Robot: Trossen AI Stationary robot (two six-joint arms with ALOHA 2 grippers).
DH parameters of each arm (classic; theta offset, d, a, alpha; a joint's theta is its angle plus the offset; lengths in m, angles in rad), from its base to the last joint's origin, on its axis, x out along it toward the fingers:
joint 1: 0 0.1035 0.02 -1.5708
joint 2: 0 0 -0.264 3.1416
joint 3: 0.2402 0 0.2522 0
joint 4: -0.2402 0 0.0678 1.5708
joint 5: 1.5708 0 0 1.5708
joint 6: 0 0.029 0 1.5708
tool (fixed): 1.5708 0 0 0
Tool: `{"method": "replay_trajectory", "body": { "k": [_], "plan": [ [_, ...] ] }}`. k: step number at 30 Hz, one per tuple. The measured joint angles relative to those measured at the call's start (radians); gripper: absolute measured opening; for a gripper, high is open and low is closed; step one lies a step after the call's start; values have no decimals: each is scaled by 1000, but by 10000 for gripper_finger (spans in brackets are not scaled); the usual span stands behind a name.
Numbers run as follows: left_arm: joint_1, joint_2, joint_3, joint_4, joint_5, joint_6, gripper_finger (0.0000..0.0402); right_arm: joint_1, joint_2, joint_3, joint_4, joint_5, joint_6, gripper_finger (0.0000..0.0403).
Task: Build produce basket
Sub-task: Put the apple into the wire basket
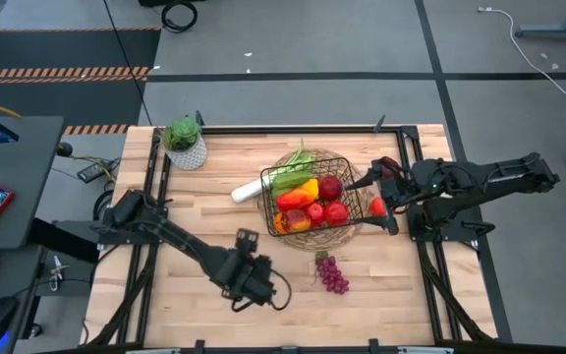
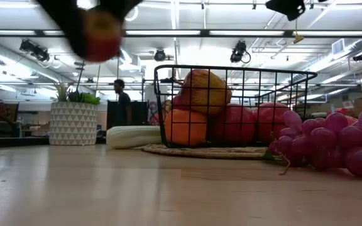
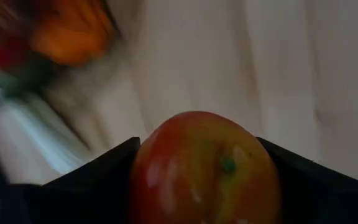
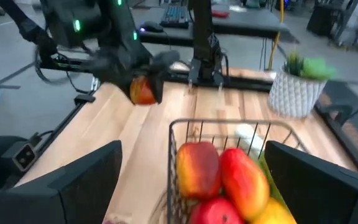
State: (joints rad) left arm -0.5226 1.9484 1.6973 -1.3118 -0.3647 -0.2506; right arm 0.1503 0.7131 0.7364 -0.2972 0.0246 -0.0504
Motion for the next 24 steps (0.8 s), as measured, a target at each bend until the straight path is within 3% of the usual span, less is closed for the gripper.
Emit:
{"method": "replay_trajectory", "body": {
  "k": [6, 13, 18, 24],
  "plan": [
    [44, -2, 159, 94, -119, 361, 295, 1, -60, 0, -102, 0, 138, 400],
    [62, -2, 223, 335, -130, 928, 304, 1, -70, 0, -158, -4, 257, 400],
    [89, -2, 223, 569, -123, 938, 303, 1, -71, 0, -205, -42, 314, 400],
    [136, -50, 222, 713, 44, 828, 296, 1, -72, 0, -235, -89, 347, 400]
  ]
}}
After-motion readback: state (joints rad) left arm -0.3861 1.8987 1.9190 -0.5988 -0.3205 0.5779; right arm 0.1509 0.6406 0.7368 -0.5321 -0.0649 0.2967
